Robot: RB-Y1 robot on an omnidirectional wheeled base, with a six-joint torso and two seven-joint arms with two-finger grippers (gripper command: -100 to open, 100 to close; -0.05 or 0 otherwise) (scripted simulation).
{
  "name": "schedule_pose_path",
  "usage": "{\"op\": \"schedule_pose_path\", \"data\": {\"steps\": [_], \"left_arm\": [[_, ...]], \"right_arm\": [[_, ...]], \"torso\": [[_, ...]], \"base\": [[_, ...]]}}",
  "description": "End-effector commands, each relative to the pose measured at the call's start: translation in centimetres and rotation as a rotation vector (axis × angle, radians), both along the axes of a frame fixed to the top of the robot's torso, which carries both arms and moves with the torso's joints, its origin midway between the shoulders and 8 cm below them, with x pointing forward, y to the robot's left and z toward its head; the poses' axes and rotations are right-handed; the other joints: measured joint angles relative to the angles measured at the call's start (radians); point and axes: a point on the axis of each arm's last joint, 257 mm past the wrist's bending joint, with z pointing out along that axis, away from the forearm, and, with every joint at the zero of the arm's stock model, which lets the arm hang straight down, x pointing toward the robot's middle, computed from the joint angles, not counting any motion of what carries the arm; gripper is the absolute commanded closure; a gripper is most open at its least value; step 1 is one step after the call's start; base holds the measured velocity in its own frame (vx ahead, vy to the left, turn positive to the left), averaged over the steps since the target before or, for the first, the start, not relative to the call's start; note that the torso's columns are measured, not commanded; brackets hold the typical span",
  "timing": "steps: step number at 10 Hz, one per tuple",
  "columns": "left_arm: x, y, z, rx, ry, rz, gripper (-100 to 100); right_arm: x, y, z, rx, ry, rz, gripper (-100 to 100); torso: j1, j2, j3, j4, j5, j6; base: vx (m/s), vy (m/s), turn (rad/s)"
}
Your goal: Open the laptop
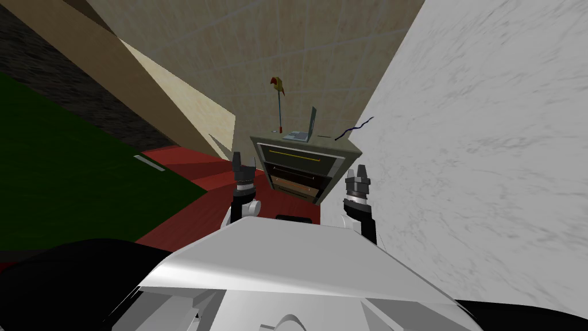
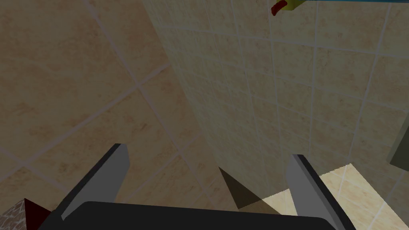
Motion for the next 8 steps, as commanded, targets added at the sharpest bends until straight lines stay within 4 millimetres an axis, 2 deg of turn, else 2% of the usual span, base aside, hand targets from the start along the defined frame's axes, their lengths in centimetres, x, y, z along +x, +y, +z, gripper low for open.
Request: {"op": "schedule_pose_path", "data": {"steps": [1,8], "left_arm": [[0.00,0.00,0.00,0.000,0.000,0.000,0],[-0.01,0.00,0.01,0.000,0.000,0.000,0]], "right_arm": [[0.00,0.00,0.00,0.000,0.000,0.000,0],[-0.01,0.00,0.02,0.000,0.000,0.000,0]], "torso": [[0.000,0.040,-0.082,0.041,0.000,0.000],[0.000,0.544,-1.087,0.544,0.000,0.000]], "base": [[0.000,0.000,0.000],[0.000,0.000,0.000]]}}
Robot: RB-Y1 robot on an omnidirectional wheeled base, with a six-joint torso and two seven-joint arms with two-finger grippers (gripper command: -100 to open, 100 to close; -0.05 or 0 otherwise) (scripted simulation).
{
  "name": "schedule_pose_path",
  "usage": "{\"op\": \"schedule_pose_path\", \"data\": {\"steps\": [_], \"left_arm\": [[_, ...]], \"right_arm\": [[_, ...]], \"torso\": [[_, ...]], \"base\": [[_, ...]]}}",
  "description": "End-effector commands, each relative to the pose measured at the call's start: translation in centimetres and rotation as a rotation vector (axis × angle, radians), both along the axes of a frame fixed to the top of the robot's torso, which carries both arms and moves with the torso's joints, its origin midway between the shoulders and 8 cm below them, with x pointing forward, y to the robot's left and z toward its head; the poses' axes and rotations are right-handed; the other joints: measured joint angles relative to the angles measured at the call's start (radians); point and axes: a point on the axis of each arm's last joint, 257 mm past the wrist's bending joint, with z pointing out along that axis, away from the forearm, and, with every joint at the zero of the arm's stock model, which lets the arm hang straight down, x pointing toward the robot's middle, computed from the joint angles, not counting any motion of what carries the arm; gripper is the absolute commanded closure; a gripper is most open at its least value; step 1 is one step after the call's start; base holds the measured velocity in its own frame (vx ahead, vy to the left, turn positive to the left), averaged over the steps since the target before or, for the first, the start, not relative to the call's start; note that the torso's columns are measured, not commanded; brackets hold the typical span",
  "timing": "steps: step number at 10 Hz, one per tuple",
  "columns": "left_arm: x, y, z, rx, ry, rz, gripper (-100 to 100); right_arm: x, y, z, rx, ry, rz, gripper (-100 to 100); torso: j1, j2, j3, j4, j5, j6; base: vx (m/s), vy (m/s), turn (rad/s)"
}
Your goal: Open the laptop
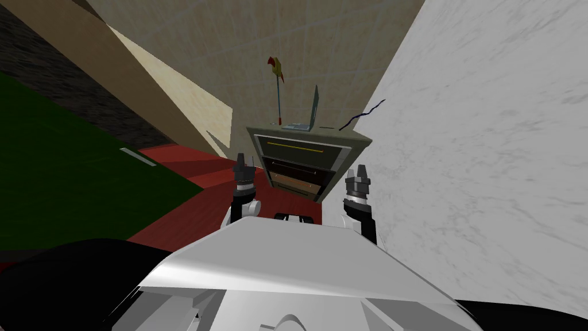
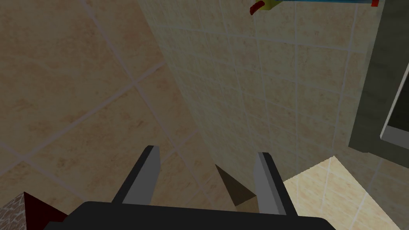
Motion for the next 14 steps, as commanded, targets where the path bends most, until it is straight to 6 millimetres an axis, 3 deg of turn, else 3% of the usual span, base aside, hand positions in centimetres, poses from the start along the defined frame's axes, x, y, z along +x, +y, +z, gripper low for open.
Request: {"op": "schedule_pose_path", "data": {"steps": [1,2,4,14], "left_arm": [[0.0,0.0,0.0,0.000,0.000,0.000,0],[0.6,-0.7,0.2,0.038,0.008,-0.029,-100],[2.0,-1.7,0.9,0.080,0.017,-0.071,-100],[7.6,-4.8,4.6,0.152,0.042,-0.163,-100]], "right_arm": [[0.0,0.0,0.0,0.000,0.000,0.000,0],[0.0,0.0,0.0,0.000,0.000,0.000,0],[0.0,0.0,0.0,0.000,0.001,0.000,0],[0.0,0.0,0.0,0.000,0.001,0.000,0]], "torso": [[0.000,0.074,-0.148,0.074,0.000,0.000],[0.000,0.148,-0.295,0.148,0.000,0.000],[0.000,0.190,-0.384,0.190,0.000,0.000],[0.000,0.194,-0.389,0.194,0.000,0.000]], "base": [[0.000,0.000,0.000],[0.013,-0.008,-0.008],[0.023,-0.019,-0.016],[0.028,-0.020,-0.015]]}}
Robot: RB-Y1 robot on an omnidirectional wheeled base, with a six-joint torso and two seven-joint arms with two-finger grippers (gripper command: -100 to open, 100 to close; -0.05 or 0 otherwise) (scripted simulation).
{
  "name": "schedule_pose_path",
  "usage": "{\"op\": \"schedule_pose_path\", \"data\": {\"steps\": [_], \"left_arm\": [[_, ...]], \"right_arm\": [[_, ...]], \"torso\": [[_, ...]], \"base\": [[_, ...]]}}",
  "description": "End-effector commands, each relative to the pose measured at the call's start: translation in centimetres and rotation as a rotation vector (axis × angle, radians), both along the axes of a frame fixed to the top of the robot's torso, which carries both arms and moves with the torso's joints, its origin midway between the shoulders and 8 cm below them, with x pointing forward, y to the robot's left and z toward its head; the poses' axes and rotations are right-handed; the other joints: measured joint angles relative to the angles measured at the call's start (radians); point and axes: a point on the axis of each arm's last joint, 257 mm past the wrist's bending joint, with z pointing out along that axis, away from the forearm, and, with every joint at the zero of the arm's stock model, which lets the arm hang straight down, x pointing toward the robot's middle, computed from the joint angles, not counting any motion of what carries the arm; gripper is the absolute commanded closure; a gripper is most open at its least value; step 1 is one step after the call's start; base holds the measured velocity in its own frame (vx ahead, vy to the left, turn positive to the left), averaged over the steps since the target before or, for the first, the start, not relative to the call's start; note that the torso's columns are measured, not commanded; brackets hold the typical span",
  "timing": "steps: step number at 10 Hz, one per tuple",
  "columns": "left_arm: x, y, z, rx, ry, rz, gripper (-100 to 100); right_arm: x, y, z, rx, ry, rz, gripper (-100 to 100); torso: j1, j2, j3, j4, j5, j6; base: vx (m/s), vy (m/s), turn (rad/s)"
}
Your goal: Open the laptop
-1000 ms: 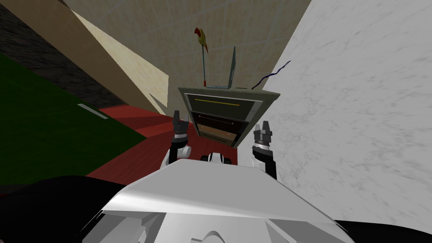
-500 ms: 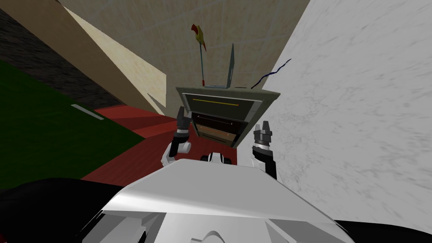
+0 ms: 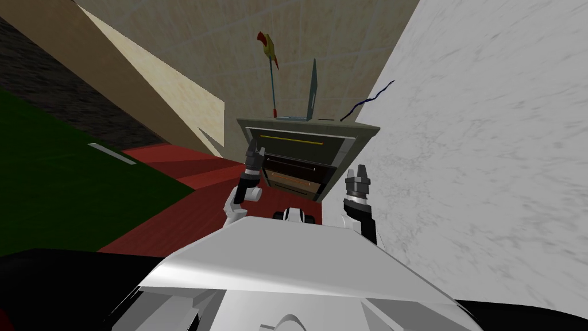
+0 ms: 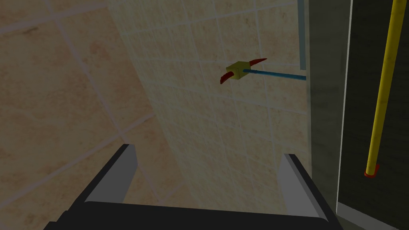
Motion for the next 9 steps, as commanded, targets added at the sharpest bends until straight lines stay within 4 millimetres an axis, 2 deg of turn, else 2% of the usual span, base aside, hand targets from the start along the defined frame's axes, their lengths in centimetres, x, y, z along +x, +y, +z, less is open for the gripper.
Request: {"op": "schedule_pose_path", "data": {"steps": [1,3,6,9], "left_arm": [[1.6,-0.7,1.4,0.012,0.011,-0.018,-100],[2.2,-1.1,2.2,0.011,0.008,-0.023,-100],[4.3,-2.3,4.1,0.021,0.021,-0.042,-100],[5.5,-3.2,5.8,0.024,0.027,-0.052,-100]], "right_arm": [[0.0,0.0,0.0,0.000,0.000,0.000,0],[0.0,0.0,0.0,0.000,0.000,0.000,0],[0.0,0.0,0.0,0.000,0.000,0.000,0],[0.0,0.0,0.0,0.000,0.000,0.000,0]], "torso": [[0.000,0.000,0.000,0.000,0.000,0.000],[0.000,0.001,0.000,0.000,0.000,0.000],[0.000,0.000,0.000,0.000,0.000,0.000],[0.001,0.001,0.001,0.000,0.000,0.000]], "base": [[0.036,-0.032,-0.024],[0.019,-0.018,-0.008],[0.029,-0.023,-0.022],[0.029,-0.019,-0.017]]}}
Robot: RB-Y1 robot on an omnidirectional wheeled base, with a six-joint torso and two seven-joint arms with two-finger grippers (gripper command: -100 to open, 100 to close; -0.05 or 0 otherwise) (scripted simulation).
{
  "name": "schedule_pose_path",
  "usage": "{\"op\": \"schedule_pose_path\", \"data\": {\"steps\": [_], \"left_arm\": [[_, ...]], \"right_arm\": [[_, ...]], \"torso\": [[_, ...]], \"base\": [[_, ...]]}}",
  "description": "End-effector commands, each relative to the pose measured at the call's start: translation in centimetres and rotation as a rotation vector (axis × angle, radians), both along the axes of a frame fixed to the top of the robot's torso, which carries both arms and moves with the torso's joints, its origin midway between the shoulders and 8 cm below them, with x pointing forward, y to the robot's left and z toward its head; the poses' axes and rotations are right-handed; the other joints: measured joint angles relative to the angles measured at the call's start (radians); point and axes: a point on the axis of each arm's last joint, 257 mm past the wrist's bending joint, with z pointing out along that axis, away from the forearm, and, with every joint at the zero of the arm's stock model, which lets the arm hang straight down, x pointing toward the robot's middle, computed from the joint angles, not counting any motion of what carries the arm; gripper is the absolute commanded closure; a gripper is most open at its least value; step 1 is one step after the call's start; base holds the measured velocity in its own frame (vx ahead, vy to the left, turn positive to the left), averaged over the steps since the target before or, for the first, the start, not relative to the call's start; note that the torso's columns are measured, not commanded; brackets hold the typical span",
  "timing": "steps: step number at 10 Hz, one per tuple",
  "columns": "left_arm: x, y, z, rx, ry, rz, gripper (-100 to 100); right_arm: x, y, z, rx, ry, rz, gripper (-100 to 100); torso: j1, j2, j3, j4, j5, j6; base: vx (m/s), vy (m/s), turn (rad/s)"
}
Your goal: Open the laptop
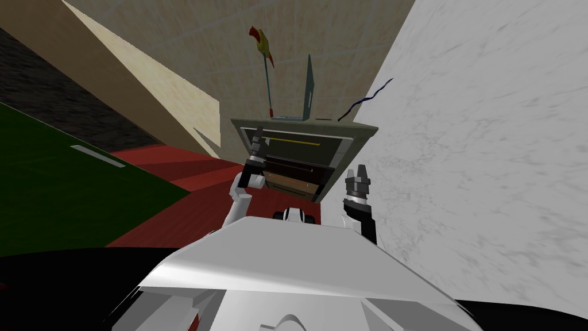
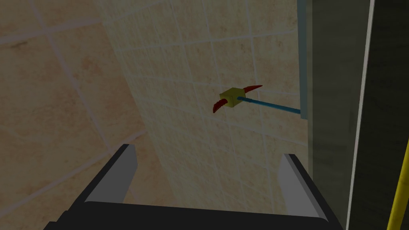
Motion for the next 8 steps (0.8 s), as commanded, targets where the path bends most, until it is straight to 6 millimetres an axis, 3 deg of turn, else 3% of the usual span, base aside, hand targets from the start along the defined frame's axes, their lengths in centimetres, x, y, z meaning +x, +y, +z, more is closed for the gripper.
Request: {"op": "schedule_pose_path", "data": {"steps": [1,8], "left_arm": [[1.3,-1.0,1.9,0.004,0.005,-0.011,-100],[4.3,-3.2,5.9,0.010,0.039,-0.023,-100]], "right_arm": [[0.0,0.0,0.0,0.000,0.000,0.000,0],[0.0,0.0,0.0,0.000,0.000,0.000,0]], "torso": [[-0.001,-0.001,0.000,0.000,0.000,0.000],[0.000,0.000,0.000,0.000,0.000,0.000]], "base": [[0.033,-0.017,-0.018],[0.030,-0.018,-0.019]]}}
